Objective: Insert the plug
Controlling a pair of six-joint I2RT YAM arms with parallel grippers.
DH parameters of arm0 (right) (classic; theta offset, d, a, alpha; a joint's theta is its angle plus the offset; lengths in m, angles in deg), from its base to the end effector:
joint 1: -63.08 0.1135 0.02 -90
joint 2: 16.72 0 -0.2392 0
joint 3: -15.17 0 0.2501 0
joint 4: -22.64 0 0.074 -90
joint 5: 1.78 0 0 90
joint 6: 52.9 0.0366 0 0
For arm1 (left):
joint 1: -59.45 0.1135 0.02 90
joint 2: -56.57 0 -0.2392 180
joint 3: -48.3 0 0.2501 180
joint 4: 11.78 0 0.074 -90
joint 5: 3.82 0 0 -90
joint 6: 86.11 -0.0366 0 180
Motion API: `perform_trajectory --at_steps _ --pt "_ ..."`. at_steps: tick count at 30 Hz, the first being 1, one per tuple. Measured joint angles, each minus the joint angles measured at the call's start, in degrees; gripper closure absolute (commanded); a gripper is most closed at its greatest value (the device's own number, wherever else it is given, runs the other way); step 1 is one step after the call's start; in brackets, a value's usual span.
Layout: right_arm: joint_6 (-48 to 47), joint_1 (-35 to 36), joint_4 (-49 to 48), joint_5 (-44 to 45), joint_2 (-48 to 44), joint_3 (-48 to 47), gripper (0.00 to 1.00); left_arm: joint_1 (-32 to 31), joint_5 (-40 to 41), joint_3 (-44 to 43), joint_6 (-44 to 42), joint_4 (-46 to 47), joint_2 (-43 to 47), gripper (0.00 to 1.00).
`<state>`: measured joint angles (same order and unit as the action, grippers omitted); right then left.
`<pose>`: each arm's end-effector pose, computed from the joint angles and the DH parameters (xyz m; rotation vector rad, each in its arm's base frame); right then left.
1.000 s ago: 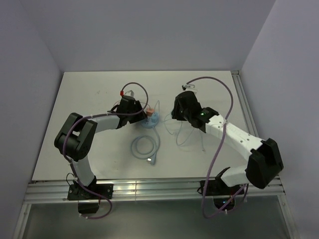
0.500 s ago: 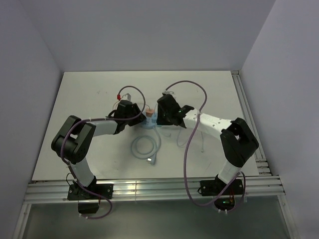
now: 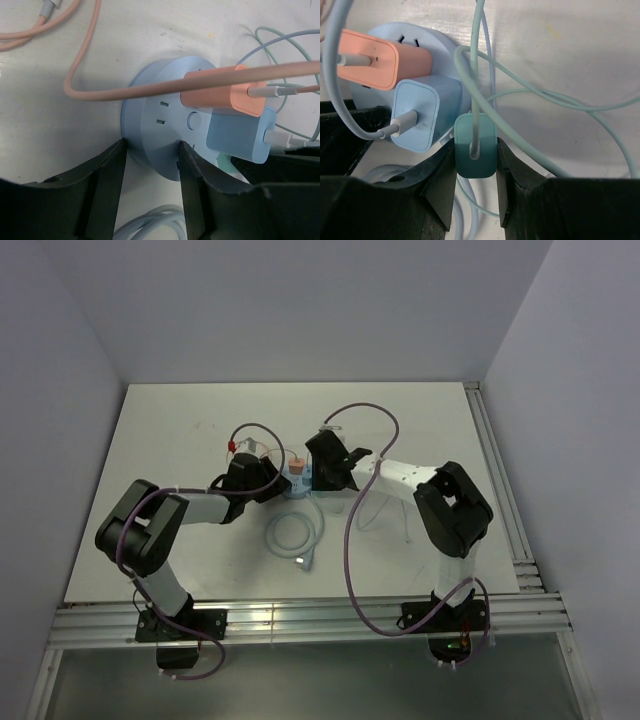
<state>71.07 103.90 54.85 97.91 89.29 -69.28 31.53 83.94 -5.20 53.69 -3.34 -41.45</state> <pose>0.2943 0.2461 0.1627 -0.0808 2.5200 0.3310 0.2830 -0.1516 0.1099 -0.4171 2.2795 -0.7748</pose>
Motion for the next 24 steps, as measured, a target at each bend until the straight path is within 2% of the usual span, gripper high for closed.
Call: perform_trajectory --at_steps 12,17,24 --pt "-9.1 -2.0 1.0 0.5 5.8 -8.0 1.0 -1.5 2.9 3.2 2.3 7.7 -1.2 0.5" --pt "-12.5 -3.4 -1.1 -1.0 9.5 -12.4 1.0 -4.3 5.2 5.1 3.8 10.6 -1.2 0.5" --pt "-13.0 -0.9 -6.6 -15.0 13.8 -16.5 1.0 -11.4 -0.9 6.5 5.9 12.1 -0.9 0.5"
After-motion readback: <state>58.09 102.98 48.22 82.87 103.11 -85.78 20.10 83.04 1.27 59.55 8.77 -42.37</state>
